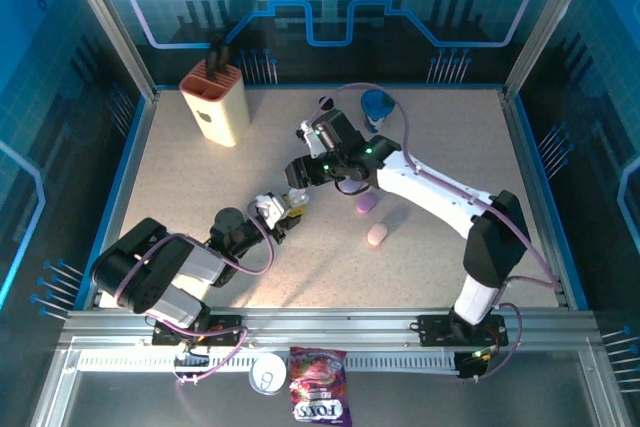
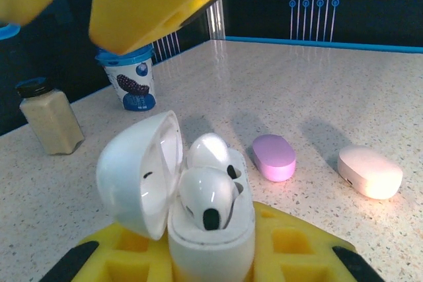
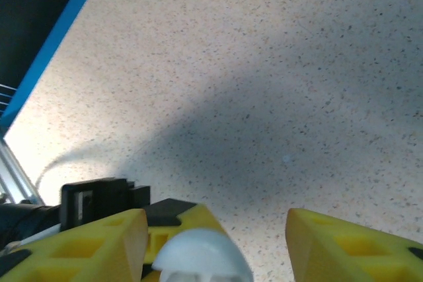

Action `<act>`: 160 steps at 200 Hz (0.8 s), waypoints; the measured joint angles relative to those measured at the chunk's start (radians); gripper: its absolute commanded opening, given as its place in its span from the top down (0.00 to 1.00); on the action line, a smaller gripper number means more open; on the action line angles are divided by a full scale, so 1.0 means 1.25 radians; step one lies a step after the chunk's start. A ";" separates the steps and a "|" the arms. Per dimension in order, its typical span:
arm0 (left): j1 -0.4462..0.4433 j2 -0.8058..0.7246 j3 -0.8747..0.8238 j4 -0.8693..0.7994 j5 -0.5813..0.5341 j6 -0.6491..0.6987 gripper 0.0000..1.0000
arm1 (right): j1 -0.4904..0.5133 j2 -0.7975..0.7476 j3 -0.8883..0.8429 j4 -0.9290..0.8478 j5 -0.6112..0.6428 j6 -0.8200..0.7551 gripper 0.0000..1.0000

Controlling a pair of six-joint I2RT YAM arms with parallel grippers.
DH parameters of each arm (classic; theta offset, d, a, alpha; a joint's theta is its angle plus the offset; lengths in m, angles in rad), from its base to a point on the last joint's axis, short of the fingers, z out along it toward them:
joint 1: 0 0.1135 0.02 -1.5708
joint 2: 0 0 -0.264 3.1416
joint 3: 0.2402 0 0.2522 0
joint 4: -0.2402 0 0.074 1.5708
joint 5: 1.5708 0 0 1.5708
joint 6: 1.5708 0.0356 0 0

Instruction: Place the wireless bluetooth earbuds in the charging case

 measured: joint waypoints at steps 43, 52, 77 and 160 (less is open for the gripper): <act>0.000 0.000 0.000 0.000 0.008 0.013 1.00 | 0.000 0.060 0.040 -0.076 0.008 -0.036 0.40; 0.000 0.000 0.000 -0.001 0.009 0.013 1.00 | 0.000 0.061 0.040 -0.088 0.009 -0.043 0.39; 0.000 0.001 0.000 -0.002 0.009 0.013 1.00 | 0.000 0.047 0.023 -0.084 0.011 -0.060 0.39; 0.000 -0.013 0.000 0.000 0.063 0.016 0.98 | 0.002 -0.205 -0.222 -0.004 0.005 -0.140 0.32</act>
